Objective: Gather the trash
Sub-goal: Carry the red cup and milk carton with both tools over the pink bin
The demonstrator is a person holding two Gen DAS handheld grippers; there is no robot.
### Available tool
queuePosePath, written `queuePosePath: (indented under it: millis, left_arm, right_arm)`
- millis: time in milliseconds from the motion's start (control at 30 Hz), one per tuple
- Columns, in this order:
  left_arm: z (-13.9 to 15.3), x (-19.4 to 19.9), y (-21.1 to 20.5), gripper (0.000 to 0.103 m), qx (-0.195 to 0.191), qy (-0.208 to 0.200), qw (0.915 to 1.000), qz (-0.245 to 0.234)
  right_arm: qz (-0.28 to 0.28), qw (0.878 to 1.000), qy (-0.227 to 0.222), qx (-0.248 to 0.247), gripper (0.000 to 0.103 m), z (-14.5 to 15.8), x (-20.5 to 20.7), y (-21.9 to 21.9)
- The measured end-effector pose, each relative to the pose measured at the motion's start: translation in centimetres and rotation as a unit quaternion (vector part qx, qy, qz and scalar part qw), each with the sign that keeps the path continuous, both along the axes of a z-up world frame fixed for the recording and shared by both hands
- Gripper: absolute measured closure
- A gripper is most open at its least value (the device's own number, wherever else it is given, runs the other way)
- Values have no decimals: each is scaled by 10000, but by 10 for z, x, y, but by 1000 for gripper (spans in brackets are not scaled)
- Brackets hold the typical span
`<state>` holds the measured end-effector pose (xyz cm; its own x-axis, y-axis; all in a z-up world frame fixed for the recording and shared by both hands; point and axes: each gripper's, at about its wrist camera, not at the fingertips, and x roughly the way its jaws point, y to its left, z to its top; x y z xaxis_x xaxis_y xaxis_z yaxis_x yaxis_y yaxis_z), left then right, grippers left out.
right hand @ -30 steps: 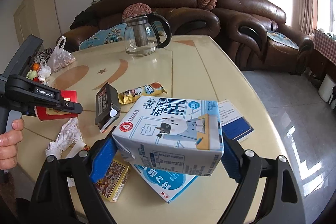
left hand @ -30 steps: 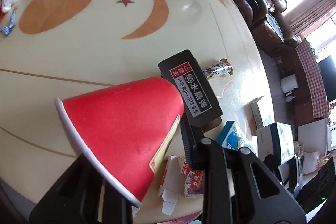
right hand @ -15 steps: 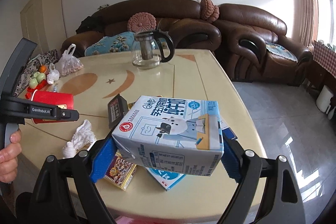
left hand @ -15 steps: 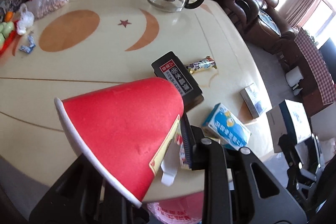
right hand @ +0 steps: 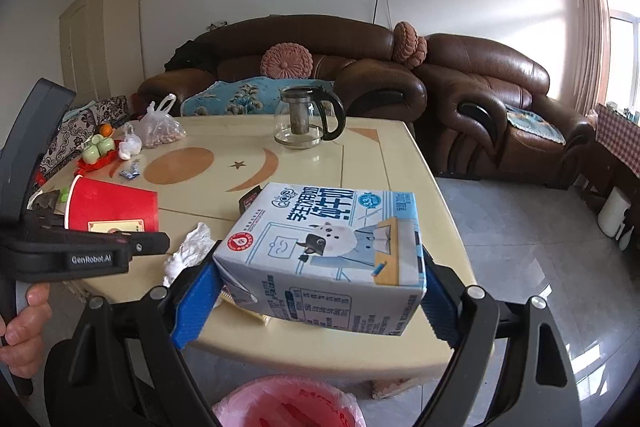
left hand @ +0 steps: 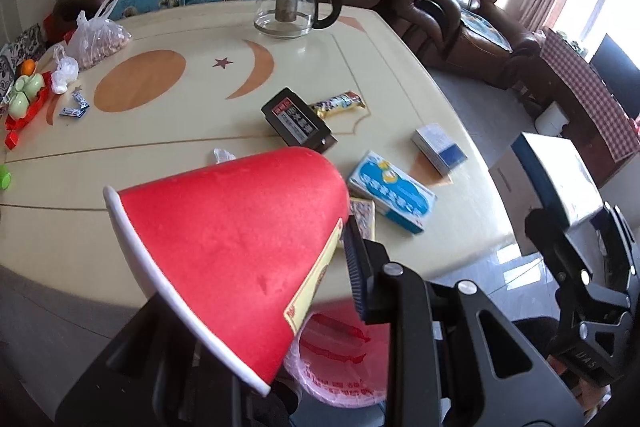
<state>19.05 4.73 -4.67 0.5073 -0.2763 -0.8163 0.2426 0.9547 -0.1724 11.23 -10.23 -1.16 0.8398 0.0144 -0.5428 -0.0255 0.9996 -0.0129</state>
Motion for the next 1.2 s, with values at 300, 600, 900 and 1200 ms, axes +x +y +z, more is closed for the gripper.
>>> queuePosePath:
  millis: [300, 600, 900, 1200]
  left_arm:
    - [5, -46, -2, 77, 40, -77, 9999, -109]
    - [2, -81, -7, 77, 99, -93, 9997, -219]
    - [-13, -113, -18, 77, 320, -82, 9991, -276]
    - [-30, -137, -31, 77, 435, 24, 9978, -494]
  right_arm:
    - [91, 9999, -83, -107, 19, 14, -46, 8]
    - [156, 9996, -88, -198, 19, 17, -75, 11]
    - [217, 9993, 172, -248, 19, 0, -101, 12]
    - [172, 9986, 408, -287, 19, -17, -120, 11]
